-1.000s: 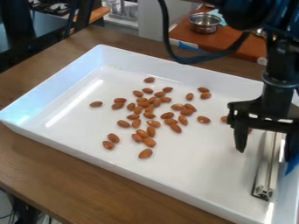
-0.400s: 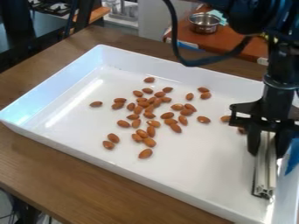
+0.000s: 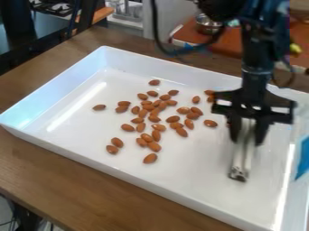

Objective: Sweep into pile

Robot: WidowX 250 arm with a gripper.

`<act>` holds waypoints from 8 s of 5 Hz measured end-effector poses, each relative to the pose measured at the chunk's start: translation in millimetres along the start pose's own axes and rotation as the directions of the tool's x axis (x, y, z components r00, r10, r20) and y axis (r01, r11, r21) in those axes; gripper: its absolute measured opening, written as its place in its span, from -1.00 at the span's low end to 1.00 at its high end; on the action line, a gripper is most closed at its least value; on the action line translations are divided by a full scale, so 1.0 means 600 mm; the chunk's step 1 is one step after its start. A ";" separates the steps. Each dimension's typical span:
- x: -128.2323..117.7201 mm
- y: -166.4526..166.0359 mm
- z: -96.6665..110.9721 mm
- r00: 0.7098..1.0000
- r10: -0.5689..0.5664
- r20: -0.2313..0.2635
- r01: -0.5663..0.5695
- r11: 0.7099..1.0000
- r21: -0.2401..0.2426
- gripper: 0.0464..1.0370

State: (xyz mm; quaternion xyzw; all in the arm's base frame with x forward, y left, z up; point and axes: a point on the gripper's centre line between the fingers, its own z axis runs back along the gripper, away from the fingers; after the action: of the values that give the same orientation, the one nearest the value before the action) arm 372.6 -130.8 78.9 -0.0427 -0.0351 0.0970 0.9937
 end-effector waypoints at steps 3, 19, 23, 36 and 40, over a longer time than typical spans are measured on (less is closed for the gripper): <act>0.032 0.113 0.007 0.999 -0.010 -0.050 0.013 0.999 0.052 -0.32; 0.013 -0.089 0.002 0.984 -0.017 -0.176 0.002 0.996 -0.088 -0.32; -0.033 -0.003 -0.002 0.995 -0.094 -0.038 0.091 0.993 -0.074 -0.32; 0.060 0.389 0.038 0.988 0.031 0.151 -0.101 0.872 0.479 -0.32; 0.025 0.161 0.135 0.974 0.226 -0.036 -0.228 0.971 -0.077 -0.32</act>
State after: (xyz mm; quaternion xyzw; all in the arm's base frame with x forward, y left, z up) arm 362.4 -26.9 151.2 -0.0878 -0.0206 0.2078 0.9740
